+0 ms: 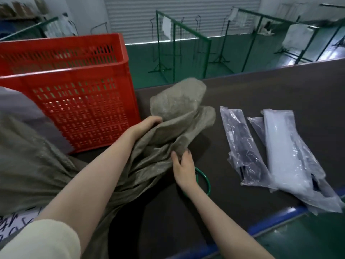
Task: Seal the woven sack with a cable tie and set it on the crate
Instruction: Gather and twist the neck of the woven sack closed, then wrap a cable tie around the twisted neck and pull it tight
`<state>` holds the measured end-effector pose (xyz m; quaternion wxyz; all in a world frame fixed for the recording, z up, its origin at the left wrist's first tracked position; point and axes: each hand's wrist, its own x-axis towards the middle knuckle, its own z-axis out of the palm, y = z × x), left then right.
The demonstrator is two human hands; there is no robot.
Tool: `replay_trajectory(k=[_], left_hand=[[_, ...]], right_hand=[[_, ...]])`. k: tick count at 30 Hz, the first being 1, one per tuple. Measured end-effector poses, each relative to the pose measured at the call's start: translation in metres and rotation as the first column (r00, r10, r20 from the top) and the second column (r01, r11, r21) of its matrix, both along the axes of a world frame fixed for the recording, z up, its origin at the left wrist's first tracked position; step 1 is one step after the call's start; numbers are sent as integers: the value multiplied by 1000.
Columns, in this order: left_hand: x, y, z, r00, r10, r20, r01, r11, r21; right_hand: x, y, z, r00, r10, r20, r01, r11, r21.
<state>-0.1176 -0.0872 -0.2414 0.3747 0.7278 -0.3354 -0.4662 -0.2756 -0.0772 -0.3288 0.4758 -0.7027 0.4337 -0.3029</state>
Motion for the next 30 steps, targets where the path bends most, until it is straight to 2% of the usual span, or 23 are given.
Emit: replay_trajectory(k=[2,4,5,6,8,9,10,11,13,14,15,17,19,20,21,23,25,27,30], left_hand=[[-7,-9,-12,976,-124,178,98,984,150],[-8,-14,-33,889,-284,358,128,907,401],[-6,-16,-40,865,-280,416,75,893,445],[-4,-19,-44,874,-201,442,-6,905,424],[-2,-26,-40,883,61,465,-214,934,285],[-5,-26,-37,831,136,540,-289,934,210],[-13,-25,-35,733,163,660,-313,943,114],[-24,-22,-32,596,169,785,-267,964,-5],[-58,-21,-35,318,193,928,28,977,-213],[-78,-25,-39,254,203,946,179,951,-252],[-98,-31,-45,230,190,955,306,917,-256],[-144,-44,-57,182,58,982,531,835,-148],[-190,-48,-68,140,-118,983,643,766,0],[-208,-50,-77,186,-215,959,635,771,50],[-222,-52,-89,292,-290,911,598,799,63],[-238,-58,-114,538,-434,723,493,858,148],[-240,-63,-128,698,-417,582,405,901,159],[-242,-68,-134,780,-360,513,322,932,165],[-242,-76,-138,837,-300,458,251,954,165]], right_hand=[[0,-6,-9,976,39,-216,-54,996,-66],[-1,-19,-16,887,175,-428,-155,985,81],[-5,-26,-17,851,251,-461,-182,965,189],[-10,-30,-18,847,297,-441,-188,943,274],[-26,-39,-19,900,216,-379,-103,950,296],[-37,-43,-20,919,120,-374,-26,968,248],[-50,-48,-22,918,19,-396,56,982,179],[-62,-52,-23,891,-62,-450,117,989,96],[-85,-59,-25,788,-168,-593,159,985,-67],[-95,-63,-25,733,-212,-646,165,977,-133],[-105,-67,-25,679,-253,-689,166,967,-191],[-123,-74,-27,577,-327,-748,172,944,-280],[-141,-82,-31,515,-351,-782,190,936,-295],[-148,-85,-33,504,-339,-795,203,941,-272],[-154,-87,-36,506,-312,-804,210,949,-236],[-167,-89,-40,534,-225,-815,196,971,-140],[-174,-91,-42,575,-162,-802,171,982,-76],[-180,-93,-43,627,-153,-764,204,979,-29],[-177,-98,-40,705,-137,-696,278,956,93]])
